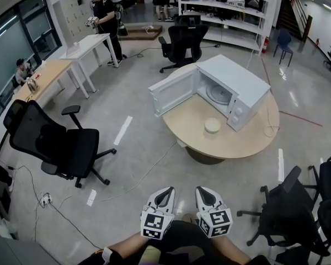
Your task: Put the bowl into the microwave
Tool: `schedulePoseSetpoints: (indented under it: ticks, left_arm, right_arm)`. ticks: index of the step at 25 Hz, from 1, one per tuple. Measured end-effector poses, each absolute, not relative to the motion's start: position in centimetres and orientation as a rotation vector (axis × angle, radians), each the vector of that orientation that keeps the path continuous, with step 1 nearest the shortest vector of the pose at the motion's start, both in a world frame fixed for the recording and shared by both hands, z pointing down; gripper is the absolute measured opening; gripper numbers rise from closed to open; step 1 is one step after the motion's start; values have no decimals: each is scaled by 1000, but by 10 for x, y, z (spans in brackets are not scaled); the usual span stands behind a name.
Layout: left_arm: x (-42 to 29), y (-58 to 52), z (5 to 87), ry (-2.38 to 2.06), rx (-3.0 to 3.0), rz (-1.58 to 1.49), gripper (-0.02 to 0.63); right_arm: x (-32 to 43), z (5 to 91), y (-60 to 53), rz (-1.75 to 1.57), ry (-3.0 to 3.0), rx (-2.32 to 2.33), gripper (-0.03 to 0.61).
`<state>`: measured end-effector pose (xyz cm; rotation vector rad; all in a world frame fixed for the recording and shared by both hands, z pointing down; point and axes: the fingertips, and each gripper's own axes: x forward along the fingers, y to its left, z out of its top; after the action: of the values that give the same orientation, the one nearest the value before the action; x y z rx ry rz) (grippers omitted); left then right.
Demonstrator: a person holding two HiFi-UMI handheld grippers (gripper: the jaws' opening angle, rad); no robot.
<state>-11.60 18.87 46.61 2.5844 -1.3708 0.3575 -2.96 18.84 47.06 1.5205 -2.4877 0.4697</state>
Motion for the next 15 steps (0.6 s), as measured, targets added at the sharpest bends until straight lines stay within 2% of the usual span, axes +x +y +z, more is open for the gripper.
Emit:
schedulePoseSetpoints:
  ticks: [15]
  left_arm:
    - [-64,167,467,-1462,2579,433,46]
  right_arm:
    - [19,473,159,456,-2586,1470,15]
